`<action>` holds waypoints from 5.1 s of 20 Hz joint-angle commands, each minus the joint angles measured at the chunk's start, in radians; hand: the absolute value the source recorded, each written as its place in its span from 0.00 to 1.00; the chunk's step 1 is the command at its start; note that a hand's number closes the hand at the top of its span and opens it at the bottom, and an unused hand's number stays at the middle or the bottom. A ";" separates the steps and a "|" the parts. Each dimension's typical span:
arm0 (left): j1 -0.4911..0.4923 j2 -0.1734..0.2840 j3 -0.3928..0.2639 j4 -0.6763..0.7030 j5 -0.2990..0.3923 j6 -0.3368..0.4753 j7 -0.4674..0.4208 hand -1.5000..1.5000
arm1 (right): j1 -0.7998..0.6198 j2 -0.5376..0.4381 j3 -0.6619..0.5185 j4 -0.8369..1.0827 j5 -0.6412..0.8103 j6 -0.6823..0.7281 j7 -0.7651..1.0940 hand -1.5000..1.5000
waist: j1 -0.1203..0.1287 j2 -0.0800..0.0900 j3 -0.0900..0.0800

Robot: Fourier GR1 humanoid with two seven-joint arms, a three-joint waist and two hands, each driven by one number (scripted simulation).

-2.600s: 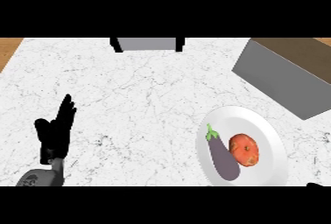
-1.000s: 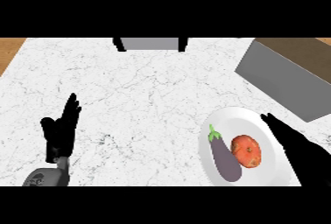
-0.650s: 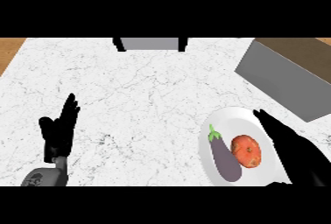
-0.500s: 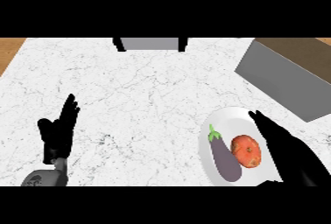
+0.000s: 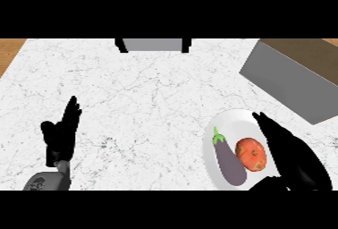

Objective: Pick the squash from the plate and place it in the cardboard box

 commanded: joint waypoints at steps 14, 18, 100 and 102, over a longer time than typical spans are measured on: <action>-0.010 -0.032 0.029 -0.043 -0.034 -0.018 0.035 0.50 | 0.007 0.057 -0.088 0.219 0.136 0.029 -0.158 0.00 | -0.002 0.000 0.000; -0.001 -0.075 -0.006 -0.028 -0.086 0.019 0.045 0.50 | -0.025 0.114 -0.057 0.257 0.178 0.060 -0.117 0.00 | 0.000 0.000 0.000; -0.006 -0.102 0.069 0.008 -0.119 -0.045 -0.004 0.50 | -0.726 -0.088 -0.590 0.985 0.478 -0.365 -0.596 1.00 | 0.016 0.008 0.000; -0.038 -0.060 0.093 -0.001 -0.093 -0.085 0.029 0.50 | -0.766 -0.052 -0.650 1.108 0.432 -0.445 -0.602 1.00 | 0.022 0.009 0.001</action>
